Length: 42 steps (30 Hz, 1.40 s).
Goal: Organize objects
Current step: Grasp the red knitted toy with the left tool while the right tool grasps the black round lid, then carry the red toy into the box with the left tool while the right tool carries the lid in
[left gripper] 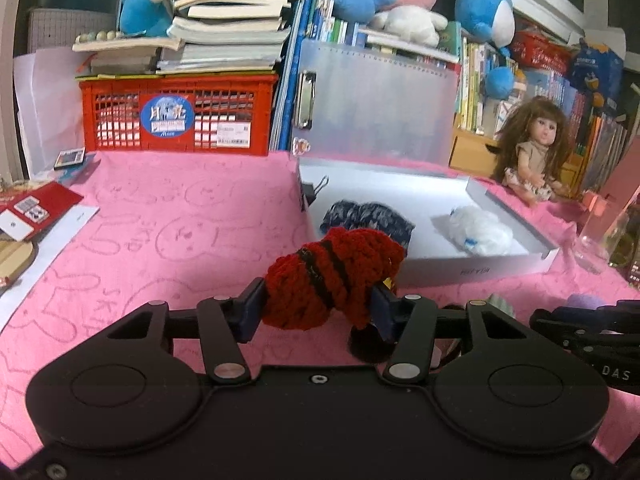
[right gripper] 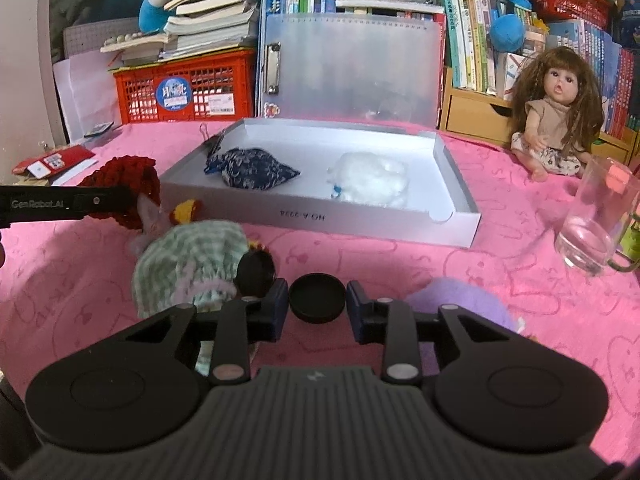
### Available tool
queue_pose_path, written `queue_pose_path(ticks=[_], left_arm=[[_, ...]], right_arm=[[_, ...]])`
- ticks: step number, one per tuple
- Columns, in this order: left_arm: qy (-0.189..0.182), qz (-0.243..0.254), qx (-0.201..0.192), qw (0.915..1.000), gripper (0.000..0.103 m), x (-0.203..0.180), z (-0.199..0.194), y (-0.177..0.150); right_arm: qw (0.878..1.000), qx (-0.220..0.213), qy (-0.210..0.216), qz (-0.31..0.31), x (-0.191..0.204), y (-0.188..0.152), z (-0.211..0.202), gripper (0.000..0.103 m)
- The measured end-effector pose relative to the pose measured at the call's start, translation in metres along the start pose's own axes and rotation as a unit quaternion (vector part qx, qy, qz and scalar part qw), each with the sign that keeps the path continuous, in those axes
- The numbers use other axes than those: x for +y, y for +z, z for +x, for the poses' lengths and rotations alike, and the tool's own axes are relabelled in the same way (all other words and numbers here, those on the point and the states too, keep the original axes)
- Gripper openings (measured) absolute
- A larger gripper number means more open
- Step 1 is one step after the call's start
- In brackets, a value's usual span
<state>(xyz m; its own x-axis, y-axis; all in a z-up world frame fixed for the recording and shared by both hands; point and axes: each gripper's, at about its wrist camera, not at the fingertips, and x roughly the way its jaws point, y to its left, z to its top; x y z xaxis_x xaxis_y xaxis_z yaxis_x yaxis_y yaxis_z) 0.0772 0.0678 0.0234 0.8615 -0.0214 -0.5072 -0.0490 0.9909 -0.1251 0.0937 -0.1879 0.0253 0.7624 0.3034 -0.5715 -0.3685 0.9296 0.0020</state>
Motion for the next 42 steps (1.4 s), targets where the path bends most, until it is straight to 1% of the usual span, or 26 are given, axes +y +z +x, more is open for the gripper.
queue_pose_path(ticks=[12, 18, 25, 32, 38, 42], left_arm=[[-0.017, 0.004, -0.01, 0.9998, 0.052, -0.013, 0.003, 0.026], [-0.028, 0.004, -0.004, 0.9996, 0.052, -0.022, 0.012, 0.037], [-0.035, 0.006, -0.005, 0.9993, 0.052, -0.031, 0.024, 0.051], [-0.042, 0.002, 0.015, 0.999, 0.052, -0.039, 0.045, 0.056], [-0.038, 0.011, 0.031, 0.9987, 0.052, -0.046, 0.066, 0.054], [-0.037, 0.006, 0.042, 0.9984, 0.052, -0.048, 0.08, 0.055]], right_arm=[[0.999, -0.006, -0.016, 0.033, -0.017, 0.025, 0.004, 0.036], [0.999, -0.009, -0.021, 0.044, -0.028, 0.039, 0.009, 0.036], [0.997, -0.004, -0.024, 0.071, -0.043, 0.053, 0.022, 0.036], [0.996, -0.003, -0.028, 0.089, -0.054, 0.067, 0.035, 0.036], [0.995, 0.01, -0.031, 0.093, -0.054, 0.076, 0.054, 0.036], [0.995, 0.018, -0.033, 0.09, -0.052, 0.079, 0.065, 0.036]])
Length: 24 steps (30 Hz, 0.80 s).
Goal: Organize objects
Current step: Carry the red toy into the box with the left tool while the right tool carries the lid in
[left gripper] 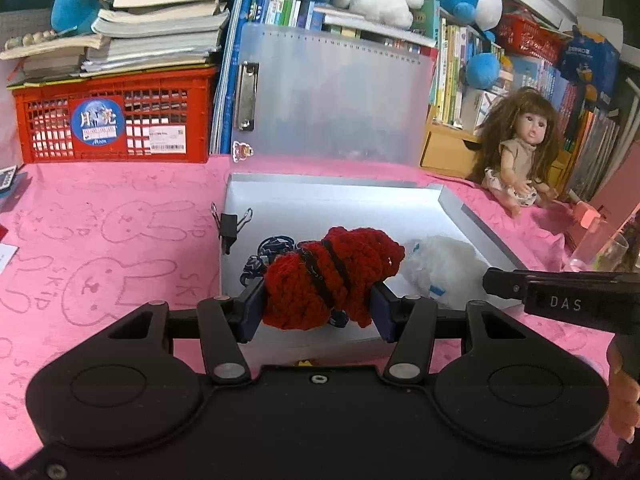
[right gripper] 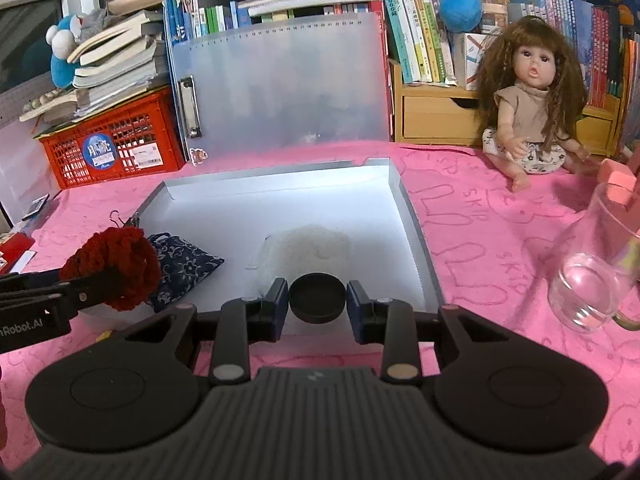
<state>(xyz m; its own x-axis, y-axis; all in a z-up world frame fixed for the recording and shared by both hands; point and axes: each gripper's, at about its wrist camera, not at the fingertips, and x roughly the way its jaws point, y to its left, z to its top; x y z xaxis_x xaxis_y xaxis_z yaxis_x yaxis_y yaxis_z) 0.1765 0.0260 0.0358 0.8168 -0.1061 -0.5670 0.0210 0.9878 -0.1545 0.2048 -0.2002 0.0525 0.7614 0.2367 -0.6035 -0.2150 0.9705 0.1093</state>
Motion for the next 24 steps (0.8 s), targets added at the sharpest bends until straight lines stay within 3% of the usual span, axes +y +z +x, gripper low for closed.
queue_pose_path(ticks=[24], left_arm=[[0.021, -0.021, 0.054, 0.9981, 0.05, 0.004, 0.065, 0.012]], right_arm=[[0.999, 0.037, 0.014, 0.027, -0.009, 0.013, 0.044, 0.036]])
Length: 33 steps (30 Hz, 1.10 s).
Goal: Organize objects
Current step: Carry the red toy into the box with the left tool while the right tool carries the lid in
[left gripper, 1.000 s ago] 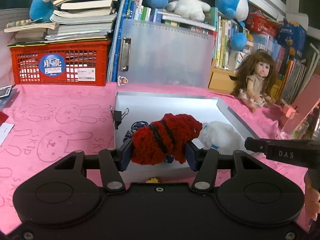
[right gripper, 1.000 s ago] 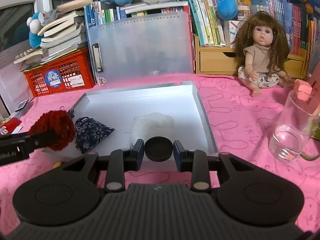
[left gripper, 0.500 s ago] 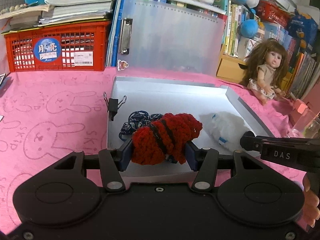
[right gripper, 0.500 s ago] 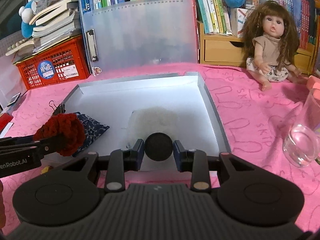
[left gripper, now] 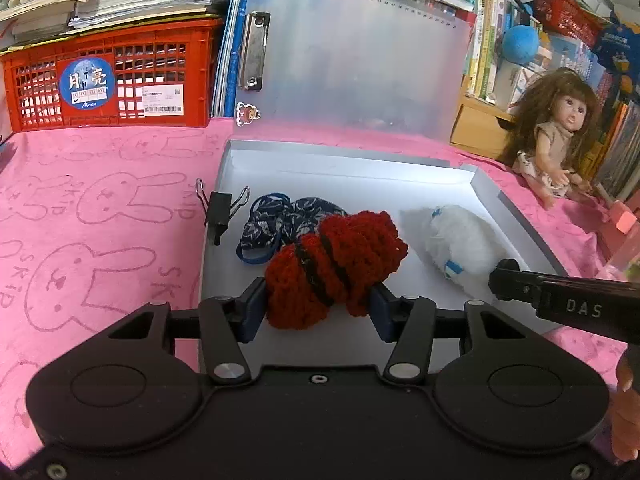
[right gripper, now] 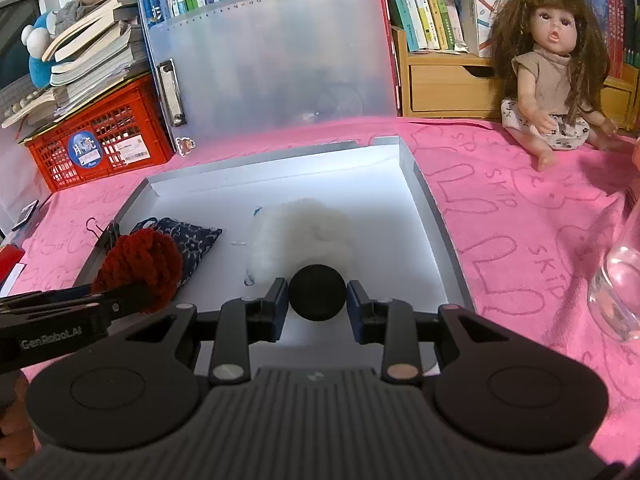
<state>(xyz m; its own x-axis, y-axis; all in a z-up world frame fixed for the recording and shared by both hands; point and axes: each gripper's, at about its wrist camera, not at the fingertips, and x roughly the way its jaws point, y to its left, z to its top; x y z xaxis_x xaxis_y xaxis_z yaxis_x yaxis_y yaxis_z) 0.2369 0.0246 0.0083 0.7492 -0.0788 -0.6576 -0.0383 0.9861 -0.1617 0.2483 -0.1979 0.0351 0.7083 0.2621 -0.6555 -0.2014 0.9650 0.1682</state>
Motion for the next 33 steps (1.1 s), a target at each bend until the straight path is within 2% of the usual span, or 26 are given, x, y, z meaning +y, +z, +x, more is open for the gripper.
queue_pose_path(ticks=[14, 24, 28, 31, 33], left_arm=[[0.013, 0.016, 0.002, 0.9998, 0.05, -0.012, 0.031, 0.022], [0.008, 0.056, 0.023, 0.9981, 0.05, -0.022, 0.024, 0.017], [0.008, 0.063, 0.026, 0.9976, 0.055, -0.025, 0.024, 0.016], [0.007, 0.064, 0.028, 0.9975, 0.057, -0.026, 0.023, 0.015], [0.006, 0.067, 0.029, 0.9973, 0.063, -0.027, 0.022, 0.014]], right_arm=[[0.999, 0.033, -0.001, 0.011, 0.004, 0.022, 0.033, 0.036], [0.998, 0.061, -0.006, 0.004, 0.009, 0.024, 0.029, 0.037], [0.998, 0.06, -0.002, 0.007, 0.008, 0.024, 0.026, 0.04], [0.998, 0.059, 0.001, 0.011, 0.005, 0.023, 0.023, 0.047], [0.998, 0.057, 0.002, 0.015, 0.003, 0.023, 0.022, 0.052]])
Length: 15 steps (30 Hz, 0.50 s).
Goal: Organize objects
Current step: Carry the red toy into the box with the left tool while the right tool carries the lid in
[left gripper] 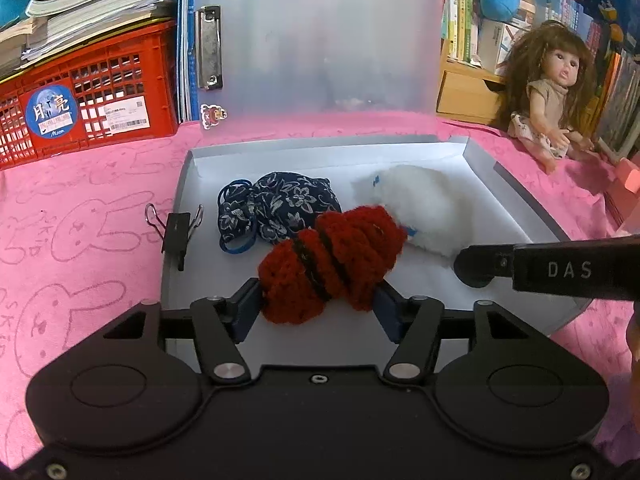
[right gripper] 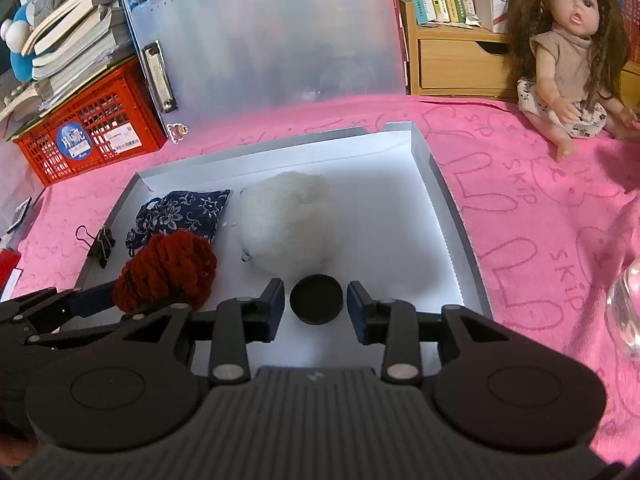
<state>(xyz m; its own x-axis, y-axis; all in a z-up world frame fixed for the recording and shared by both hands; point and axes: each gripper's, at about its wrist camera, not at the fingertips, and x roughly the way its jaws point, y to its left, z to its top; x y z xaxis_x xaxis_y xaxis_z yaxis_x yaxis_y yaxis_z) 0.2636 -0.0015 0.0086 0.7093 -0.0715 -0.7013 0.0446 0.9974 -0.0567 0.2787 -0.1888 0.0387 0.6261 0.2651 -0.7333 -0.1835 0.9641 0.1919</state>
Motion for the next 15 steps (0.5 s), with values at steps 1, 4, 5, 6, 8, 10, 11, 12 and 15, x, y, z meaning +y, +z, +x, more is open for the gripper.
queue_pose_path(ticks=[1, 4, 5, 6, 8, 10, 11, 12, 15], left_arm=[[0.0, 0.001, 0.0, 1.0, 0.065, 0.0, 0.0, 0.0], [0.0, 0.001, 0.001, 1.0, 0.073, 0.0, -0.002, 0.0], [-0.001, 0.001, 0.0, 1.0, 0.074, 0.0, -0.003, -0.001], [-0.001, 0.001, 0.0, 1.0, 0.076, 0.0, -0.004, -0.001], [-0.001, 0.001, 0.0, 1.0, 0.076, 0.001, -0.007, -0.002], [-0.001, 0.002, -0.001, 1.0, 0.077, 0.001, -0.011, -0.003], [-0.002, 0.003, -0.003, 1.0, 0.077, 0.002, -0.014, -0.004], [-0.001, 0.003, -0.006, 1.0, 0.077, 0.002, -0.017, -0.005], [-0.001, 0.007, -0.014, 0.9999, 0.078, 0.002, -0.025, -0.007]], right_arm=[[1.0, -0.002, 0.001, 0.001, -0.001, 0.0, -0.001, 0.053], [1.0, -0.008, 0.004, 0.005, -0.003, -0.001, -0.006, 0.055], [1.0, -0.01, 0.004, 0.005, -0.004, -0.002, -0.007, 0.055], [1.0, -0.012, 0.004, 0.004, -0.004, -0.002, -0.009, 0.055], [1.0, -0.018, 0.003, 0.002, -0.004, -0.004, -0.013, 0.056], [1.0, -0.023, 0.005, 0.002, -0.004, -0.005, -0.017, 0.056], [1.0, -0.024, 0.008, 0.003, -0.004, -0.006, -0.019, 0.057], [1.0, -0.027, 0.009, 0.003, -0.003, -0.006, -0.021, 0.057], [0.999, -0.037, 0.011, -0.002, -0.002, -0.008, -0.029, 0.058]])
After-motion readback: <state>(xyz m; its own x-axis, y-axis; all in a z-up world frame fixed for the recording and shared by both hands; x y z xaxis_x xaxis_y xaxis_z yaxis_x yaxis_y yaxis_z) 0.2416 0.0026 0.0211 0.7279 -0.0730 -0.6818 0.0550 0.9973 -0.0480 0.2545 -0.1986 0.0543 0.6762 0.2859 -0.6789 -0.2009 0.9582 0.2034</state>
